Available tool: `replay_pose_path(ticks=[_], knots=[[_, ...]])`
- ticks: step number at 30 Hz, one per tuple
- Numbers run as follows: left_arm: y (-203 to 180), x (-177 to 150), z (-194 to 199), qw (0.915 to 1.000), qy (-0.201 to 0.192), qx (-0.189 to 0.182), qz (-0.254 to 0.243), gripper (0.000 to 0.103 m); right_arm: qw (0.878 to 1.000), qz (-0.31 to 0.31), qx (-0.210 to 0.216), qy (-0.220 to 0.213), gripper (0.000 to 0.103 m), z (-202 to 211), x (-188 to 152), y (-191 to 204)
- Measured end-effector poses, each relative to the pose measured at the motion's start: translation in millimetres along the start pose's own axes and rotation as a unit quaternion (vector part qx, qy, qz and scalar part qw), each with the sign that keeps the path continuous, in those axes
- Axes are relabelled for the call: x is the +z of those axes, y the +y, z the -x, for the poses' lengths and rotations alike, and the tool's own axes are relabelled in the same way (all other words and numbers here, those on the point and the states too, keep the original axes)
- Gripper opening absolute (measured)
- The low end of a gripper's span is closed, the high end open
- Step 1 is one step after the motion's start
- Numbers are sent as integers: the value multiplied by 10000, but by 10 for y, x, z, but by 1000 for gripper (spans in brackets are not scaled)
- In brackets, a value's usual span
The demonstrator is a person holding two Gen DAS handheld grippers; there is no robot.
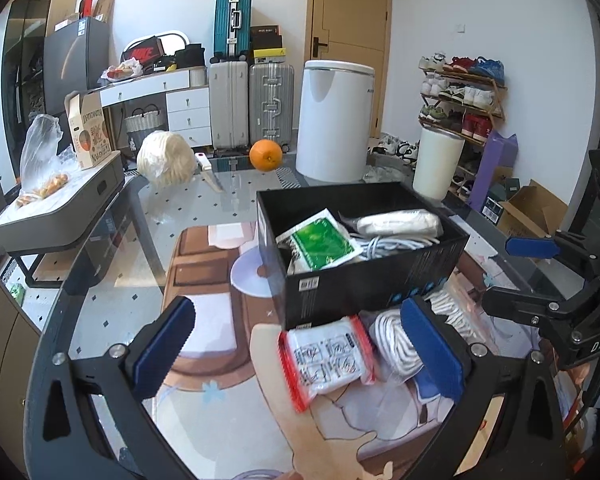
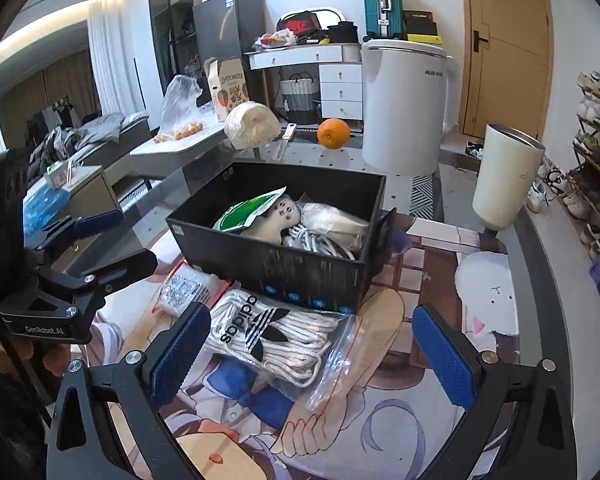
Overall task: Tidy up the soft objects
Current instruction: 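Move the right tool to the adidas-printed bagged rope coil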
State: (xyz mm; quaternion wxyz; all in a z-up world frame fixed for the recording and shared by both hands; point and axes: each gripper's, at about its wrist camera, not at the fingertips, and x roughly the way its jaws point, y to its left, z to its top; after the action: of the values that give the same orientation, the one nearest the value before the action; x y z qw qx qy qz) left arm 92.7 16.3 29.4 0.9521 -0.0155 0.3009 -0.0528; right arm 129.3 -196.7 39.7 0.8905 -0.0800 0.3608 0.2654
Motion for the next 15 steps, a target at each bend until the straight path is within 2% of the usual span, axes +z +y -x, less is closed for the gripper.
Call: replay_pose_path(ticks=[15], knots=[[67, -123, -91, 9996, 240, 137, 16, 103, 9990, 274, -62, 354, 102, -154, -67, -73]])
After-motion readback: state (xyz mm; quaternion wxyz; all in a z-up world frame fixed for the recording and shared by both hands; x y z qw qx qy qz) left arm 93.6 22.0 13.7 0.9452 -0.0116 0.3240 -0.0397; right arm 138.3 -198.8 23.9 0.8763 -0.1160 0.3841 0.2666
